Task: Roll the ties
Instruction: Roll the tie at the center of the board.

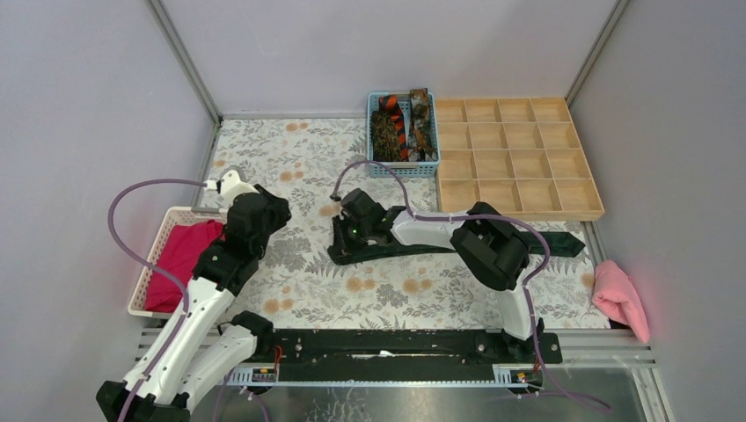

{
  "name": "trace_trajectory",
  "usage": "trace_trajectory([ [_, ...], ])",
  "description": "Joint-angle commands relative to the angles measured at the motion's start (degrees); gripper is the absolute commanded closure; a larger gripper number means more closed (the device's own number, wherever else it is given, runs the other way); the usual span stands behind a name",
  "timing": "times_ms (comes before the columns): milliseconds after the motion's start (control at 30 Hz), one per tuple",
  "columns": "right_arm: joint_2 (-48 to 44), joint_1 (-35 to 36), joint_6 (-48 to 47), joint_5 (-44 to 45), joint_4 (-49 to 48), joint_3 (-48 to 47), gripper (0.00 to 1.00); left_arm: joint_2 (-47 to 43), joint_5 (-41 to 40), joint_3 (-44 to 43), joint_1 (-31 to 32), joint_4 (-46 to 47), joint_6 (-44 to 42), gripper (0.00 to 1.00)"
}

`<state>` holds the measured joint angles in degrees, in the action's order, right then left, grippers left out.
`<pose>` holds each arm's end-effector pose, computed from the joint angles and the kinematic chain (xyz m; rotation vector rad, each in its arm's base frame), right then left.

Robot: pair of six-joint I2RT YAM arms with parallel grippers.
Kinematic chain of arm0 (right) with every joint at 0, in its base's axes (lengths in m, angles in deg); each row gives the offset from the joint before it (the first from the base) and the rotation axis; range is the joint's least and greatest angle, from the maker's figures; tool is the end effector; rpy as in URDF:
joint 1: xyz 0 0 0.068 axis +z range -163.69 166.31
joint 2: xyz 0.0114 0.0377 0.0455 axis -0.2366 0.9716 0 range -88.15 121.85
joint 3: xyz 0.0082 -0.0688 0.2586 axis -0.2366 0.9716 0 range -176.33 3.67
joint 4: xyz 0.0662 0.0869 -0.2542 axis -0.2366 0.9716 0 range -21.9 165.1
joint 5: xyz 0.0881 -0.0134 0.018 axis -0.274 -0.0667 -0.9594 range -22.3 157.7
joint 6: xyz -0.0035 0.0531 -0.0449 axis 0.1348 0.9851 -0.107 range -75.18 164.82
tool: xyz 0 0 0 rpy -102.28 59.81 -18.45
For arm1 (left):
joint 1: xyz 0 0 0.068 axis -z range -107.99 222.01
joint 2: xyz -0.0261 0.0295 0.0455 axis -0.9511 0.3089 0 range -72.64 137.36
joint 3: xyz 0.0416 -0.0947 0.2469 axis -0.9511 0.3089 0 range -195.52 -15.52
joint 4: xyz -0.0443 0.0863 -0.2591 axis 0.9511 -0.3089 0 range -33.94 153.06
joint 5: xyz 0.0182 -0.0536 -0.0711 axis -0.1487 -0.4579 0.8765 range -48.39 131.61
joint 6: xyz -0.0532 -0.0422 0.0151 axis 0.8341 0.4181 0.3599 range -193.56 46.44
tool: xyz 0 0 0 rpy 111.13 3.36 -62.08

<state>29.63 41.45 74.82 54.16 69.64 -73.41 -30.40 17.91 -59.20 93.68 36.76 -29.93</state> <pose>0.2596 0.3960 0.1308 -0.6743 2.4183 0.9699 0.1963 -0.0535 0.3011 -0.6323 1.8771 -0.3296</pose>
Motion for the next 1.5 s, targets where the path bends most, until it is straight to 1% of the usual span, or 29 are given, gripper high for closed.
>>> trace_trajectory([
  [0,-4.43,-2.56,6.6,-12.77,-13.83,4.75,0.85,2.25,3.32,1.57,-0.31,6.21,-1.66,0.73],
  [100,-4.29,-3.92,10.48,-16.94,-20.04,7.42,0.85,3.53,4.24,3.03,-0.31,8.88,-2.35,0.75],
  [167,-4.05,-4.45,11.94,-18.08,-21.52,8.28,0.86,4.46,5.0,4.22,-0.31,10.47,-2.54,0.76],
  [233,-4.47,-4.98,13.53,-18.94,-23.66,9.9,0.87,5.68,6.55,5.06,-0.32,11.86,-2.58,0.78],
  [367,-7.0,-5.92,15.66,-18.59,-26.67,14.95,0.87,8.15,10.67,6.92,-0.31,15.86,-2.98,0.84],
  [567,-10.65,-6.27,16.21,-16.04,-28.18,21.03,0.89,11.51,17.35,7.98,-0.11,21.32,-4.97,0.87],
  [733,-11.41,-6.37,15.14,-13.78,-25.18,22.74,0.89,13.79,22.13,8.93,1.52,25.9,-6.46,0.88],
  [833,-10.9,-6.42,14.12,-12.39,-22.95,23.32,0.9,15.22,22.33,9.36,3.53,26.08,-6.68,0.9],
  [867,-10.87,-6.37,14.08,-11.9,-22.82,23.88,0.9,15.56,22.42,9.76,4.15,27.46,-6.79,0.9],
  [1067,-12.08,-6.39,11.65,-8.3,-18.07,25.27,0.91,15.62,23.44,12.43,6.52,28.81,-7.13,0.94],
  [1133,-12.29,-6.38,11.41,-7.88,-17.34,25.65,0.91,15.49,25.34,13.37,7.1,28.83,-7.48,0.95],
  [1300,-11.67,-6.41,10.78,-7.07,-15.93,26.61,0.9,15.72,27.17,16.52,9.31,29.74,-7.42,0.96],
  [1333,-11.51,-6.32,10.6,-7.11,-15.77,26.63,0.89,15.86,27.35,17.17,9.86,30.25,-7.16,0.96],
  [1400,-11.28,-6.34,10.03,-6.4,-14.33,26.14,0.83,16.55,28.01,18.68,11.09,31.53,-6.8,0.96],
  [1467,-11.46,-6.17,8.76,-5.7,-12.52,25.18,0.74,17.56,27.88,19.43,12.17,32.32,-6.43,0.96],
])
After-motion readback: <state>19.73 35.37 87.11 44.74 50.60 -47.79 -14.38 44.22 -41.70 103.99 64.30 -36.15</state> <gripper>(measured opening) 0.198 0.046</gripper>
